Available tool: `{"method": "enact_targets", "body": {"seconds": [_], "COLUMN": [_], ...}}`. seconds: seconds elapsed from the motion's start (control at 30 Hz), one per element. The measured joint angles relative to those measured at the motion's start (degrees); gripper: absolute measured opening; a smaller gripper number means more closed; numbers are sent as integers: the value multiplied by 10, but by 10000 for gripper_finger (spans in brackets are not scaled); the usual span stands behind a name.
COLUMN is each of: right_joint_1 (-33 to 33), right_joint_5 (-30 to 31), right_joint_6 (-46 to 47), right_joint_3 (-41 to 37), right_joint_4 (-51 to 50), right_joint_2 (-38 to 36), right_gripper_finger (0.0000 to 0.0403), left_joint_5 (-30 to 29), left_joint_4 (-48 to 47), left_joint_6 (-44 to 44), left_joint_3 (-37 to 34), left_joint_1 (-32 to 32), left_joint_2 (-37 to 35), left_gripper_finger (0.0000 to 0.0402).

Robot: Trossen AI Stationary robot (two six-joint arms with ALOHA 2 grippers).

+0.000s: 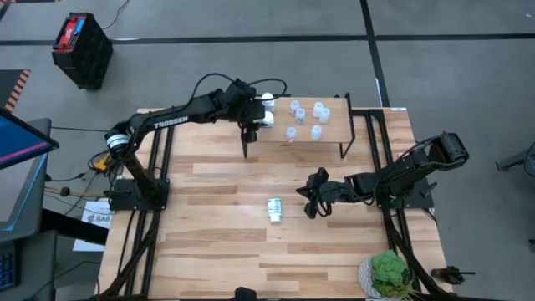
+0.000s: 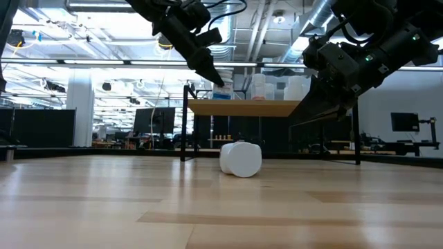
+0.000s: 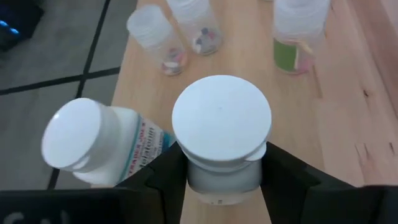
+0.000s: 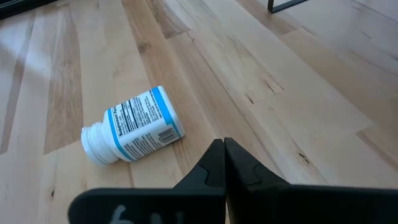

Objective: Pick and place medicine bottles onto shelf by color
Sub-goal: Put the top white blue pill bottle on the shelf

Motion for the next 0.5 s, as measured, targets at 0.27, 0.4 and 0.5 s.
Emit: {"method": "enact_targets", "body": {"seconds": [0.27,0.4,0.5], "right_joint_1": [0,0,0], "right_joint_5": [0,0,0], "right_joint_6": [3,11,11], "right_joint_3": [0,0,0], "right_joint_4": [0,-2,-2], "right_joint_2": [0,0,0], "right_gripper_finger": [8,8,8], "left_joint_5": [-13,-29,-29], "left_joint_4": [11,18,30], "left_joint_6": [-5,3,8], "left_joint_3": [0,0,0], "left_joint_1": [0,0,0], "left_joint_2": [0,0,0], "left_gripper_finger": [203,230,243]}}
